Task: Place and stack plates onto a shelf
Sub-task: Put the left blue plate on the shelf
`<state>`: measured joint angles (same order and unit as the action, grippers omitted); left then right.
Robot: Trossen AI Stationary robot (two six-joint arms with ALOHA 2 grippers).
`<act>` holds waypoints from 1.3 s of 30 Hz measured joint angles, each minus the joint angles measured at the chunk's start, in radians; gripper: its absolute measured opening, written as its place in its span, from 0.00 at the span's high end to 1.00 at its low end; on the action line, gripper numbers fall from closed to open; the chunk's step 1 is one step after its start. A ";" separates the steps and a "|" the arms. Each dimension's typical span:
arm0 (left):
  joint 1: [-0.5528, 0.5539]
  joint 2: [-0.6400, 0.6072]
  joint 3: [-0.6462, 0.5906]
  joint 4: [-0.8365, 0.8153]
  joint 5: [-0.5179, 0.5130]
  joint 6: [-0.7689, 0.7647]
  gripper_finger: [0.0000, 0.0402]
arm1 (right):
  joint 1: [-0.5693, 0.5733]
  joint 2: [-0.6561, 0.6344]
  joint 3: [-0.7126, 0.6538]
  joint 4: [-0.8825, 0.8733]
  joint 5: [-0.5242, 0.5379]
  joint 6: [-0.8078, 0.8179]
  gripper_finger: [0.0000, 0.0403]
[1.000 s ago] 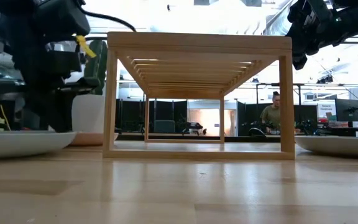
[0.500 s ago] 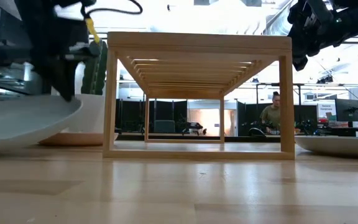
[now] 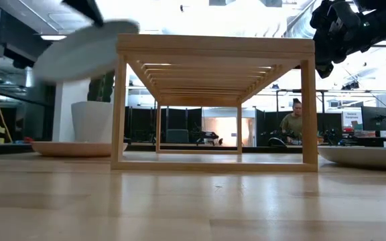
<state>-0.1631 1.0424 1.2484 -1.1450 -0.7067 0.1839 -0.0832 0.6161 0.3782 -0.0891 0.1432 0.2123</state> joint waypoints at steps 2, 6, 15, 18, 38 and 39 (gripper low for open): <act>0.000 0.003 0.067 0.006 -0.043 0.000 1.00 | 0.000 0.000 0.000 0.000 0.000 0.000 0.98; 0.027 0.024 0.148 0.142 -0.055 -0.027 1.00 | 0.000 0.000 0.000 -0.001 0.000 -0.003 0.98; 0.127 0.199 0.135 0.408 0.367 -0.106 1.00 | 0.000 0.001 0.000 -0.005 0.000 -0.002 0.98; 0.165 0.277 0.135 0.460 0.444 -0.178 1.00 | 0.000 0.001 0.000 -0.005 0.000 -0.001 0.98; 0.408 0.484 0.136 0.560 0.695 -0.175 0.97 | 0.000 0.001 0.000 -0.050 0.000 0.015 0.98; 0.408 0.490 0.136 0.572 0.695 -0.174 0.97 | 0.000 0.001 0.000 -0.050 0.000 0.015 0.98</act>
<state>0.2451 1.5326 1.3846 -0.5734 -0.0113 0.0104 -0.0830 0.6170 0.3782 -0.1387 0.1432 0.2277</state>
